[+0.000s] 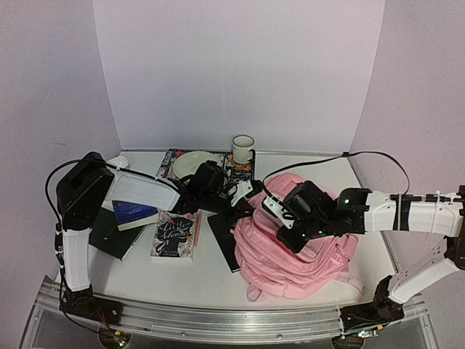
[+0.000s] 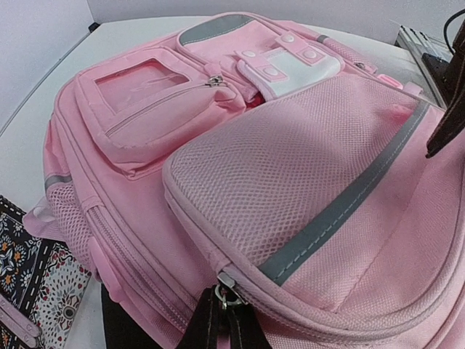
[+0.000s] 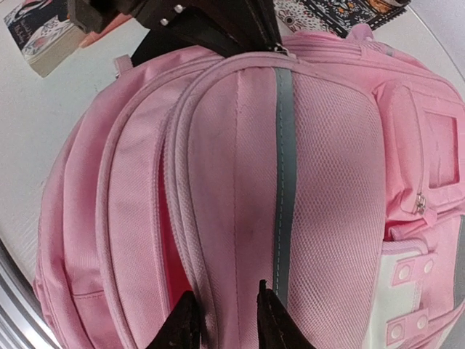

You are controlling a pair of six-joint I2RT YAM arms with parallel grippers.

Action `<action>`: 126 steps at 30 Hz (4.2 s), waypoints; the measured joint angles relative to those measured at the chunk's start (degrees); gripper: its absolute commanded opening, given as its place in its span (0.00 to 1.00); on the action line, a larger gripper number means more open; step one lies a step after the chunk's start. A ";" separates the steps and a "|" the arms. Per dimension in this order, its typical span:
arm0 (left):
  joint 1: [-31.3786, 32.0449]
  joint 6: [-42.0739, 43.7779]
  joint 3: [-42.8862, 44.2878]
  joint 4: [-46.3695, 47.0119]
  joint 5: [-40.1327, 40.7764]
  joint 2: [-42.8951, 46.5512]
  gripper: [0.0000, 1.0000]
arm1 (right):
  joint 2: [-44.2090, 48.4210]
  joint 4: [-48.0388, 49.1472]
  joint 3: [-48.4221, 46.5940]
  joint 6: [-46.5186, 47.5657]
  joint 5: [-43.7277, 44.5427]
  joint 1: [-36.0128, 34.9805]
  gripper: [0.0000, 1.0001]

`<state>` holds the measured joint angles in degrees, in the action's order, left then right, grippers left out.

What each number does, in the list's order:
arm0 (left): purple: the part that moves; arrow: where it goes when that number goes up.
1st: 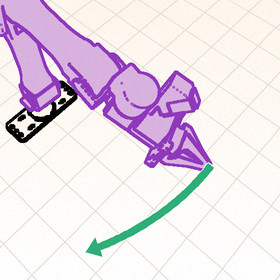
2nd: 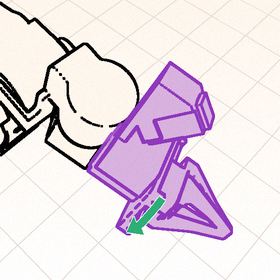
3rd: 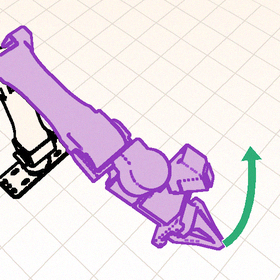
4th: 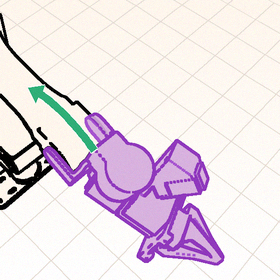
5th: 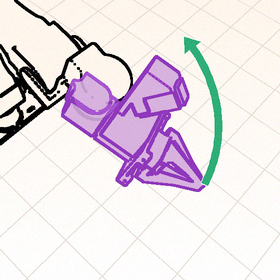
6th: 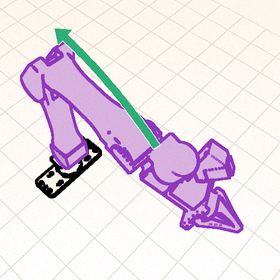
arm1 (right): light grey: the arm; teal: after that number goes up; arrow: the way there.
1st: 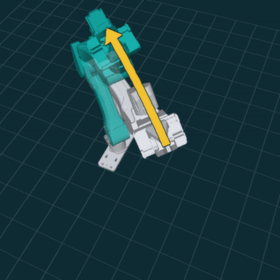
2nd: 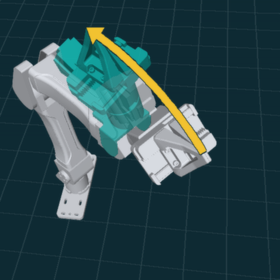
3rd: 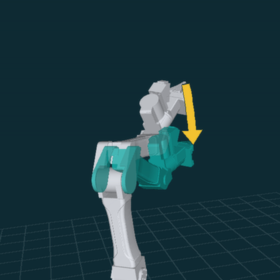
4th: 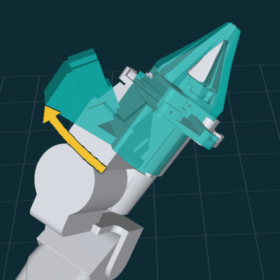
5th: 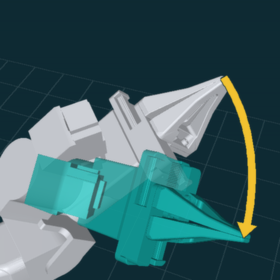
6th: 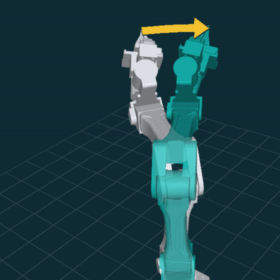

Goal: Pack the student bag
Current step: Unzip the upper front pocket of the student bag, then pick up the book at the center of the board, then place the pen in the upper front pocket of the bag.

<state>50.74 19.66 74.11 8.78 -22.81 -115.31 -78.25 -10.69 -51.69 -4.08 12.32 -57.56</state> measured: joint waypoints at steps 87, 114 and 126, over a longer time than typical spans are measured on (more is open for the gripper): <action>-15.71 -78.29 -11.50 -44.87 23.91 16.22 0.58 | -20.12 -8.34 -22.94 -4.19 38.58 -8.37 0.00; -16.24 -76.67 -11.20 -47.76 20.02 15.40 0.00 | -21.15 -8.00 -23.49 -4.28 36.02 -8.37 0.00; -15.31 -76.74 -12.77 -39.08 10.15 27.04 0.00 | -21.15 -7.27 -24.39 -4.66 31.61 -8.35 0.00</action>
<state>35.43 -57.08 61.33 -30.30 -12.65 -88.27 -99.39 -17.96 -76.08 -8.74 43.93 -65.91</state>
